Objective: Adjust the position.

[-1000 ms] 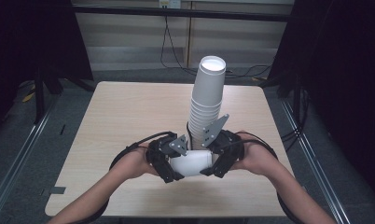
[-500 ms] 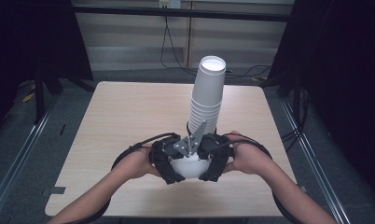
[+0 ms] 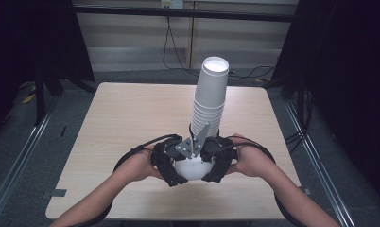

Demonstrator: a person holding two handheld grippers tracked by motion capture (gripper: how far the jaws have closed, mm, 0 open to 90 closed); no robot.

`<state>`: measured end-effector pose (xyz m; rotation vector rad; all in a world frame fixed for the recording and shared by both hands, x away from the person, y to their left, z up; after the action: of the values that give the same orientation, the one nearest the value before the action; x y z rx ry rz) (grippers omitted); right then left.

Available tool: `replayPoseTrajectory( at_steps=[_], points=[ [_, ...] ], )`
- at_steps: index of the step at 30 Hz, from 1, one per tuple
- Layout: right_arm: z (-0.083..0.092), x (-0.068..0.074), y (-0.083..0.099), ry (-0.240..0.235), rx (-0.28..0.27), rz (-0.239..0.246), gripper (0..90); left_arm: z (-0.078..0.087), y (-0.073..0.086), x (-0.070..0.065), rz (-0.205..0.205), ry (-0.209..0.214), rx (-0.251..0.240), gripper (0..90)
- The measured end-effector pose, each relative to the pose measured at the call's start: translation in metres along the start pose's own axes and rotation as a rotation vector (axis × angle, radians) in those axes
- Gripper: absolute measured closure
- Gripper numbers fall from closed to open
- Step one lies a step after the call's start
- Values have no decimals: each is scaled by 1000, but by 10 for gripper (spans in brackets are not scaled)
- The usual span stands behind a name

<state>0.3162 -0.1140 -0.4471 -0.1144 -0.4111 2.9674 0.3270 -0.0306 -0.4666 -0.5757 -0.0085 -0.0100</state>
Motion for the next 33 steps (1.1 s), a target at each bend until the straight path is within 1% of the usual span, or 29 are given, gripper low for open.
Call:
replayPoseTrajectory(
  at_steps=[1,2,3,4,5,6,7,8,9,10,11,12,14,15,17,18,19,20,21,22,23,24,26,31,33],
  points=[
    [0,0,0,0,0,0,242,0,0,0,-1,4,-6,117],
    [1,0,1,3,-4,-7,242,1,-1,1,-2,-4,-18,114],
    [1,0,1,3,-12,-8,242,2,-1,0,2,12,-27,112],
    [2,1,2,-3,-19,-15,242,3,-2,1,6,13,-32,107],
    [3,0,2,1,-33,-5,242,3,-2,1,13,12,-44,107],
    [3,0,3,-4,-44,-16,242,4,-3,0,20,21,-55,106],
    [3,0,3,-2,-52,-22,242,5,-3,1,19,18,-55,106],
    [3,0,3,-2,-65,-24,242,5,-4,1,26,20,-68,104],
    [3,0,4,-5,-69,-23,242,7,-4,1,34,28,-63,102],
    [3,0,4,1,-74,-28,241,7,-5,2,38,28,-73,101],
    [3,-1,4,3,-88,-19,241,7,-5,2,43,32,-81,99],
    [3,-1,4,2,-92,-35,241,8,-5,3,45,26,-87,97],
    [3,-2,5,8,-105,-30,240,9,-5,4,58,32,-97,94],
    [3,-2,5,7,-116,-39,240,10,-5,4,59,32,-101,92],
    [3,-2,5,4,-129,-42,239,11,-5,5,70,44,-116,78],
    [2,-3,6,11,-132,-39,238,11,-5,5,78,45,-128,57],
    [3,-4,6,16,-134,-49,238,12,-6,6,86,46,-137,40],
    [3,-4,7,9,-135,-53,238,13,-6,6,89,49,-147,28],
    [3,-4,8,15,-140,-58,238,14,-6,7,90,51,-153,19],
    [4,-5,8,12,-147,-62,238,15,-6,8,92,46,-166,11],
    [4,-5,8,13,-159,-63,238,16,-6,9,95,45,-172,0],
    [4,-6,8,16,-165,-62,238,17,-7,8,98,53,-183,0],
    [5,-5,8,10,-178,-66,238,17,-8,9,109,53,-205,0],
    [6,-6,6,13,-202,-68,237,17,-8,10,121,56,-226,0],
    [6,-7,5,12,-225,-55,236,17,-9,10,129,61,-247,0]
  ],
)
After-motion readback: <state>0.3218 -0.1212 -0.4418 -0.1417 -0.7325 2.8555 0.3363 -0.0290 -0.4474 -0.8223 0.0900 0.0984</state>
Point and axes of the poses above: each handheld gripper's, and its own axes: z roughly backward along the jaws, y roughly out of its underside, x roughly to its left, the point moved 10 cm from there along -z, roughly forward along the jaws, and after that the axes turned 2 degrees about y, right-handed, at the moved point
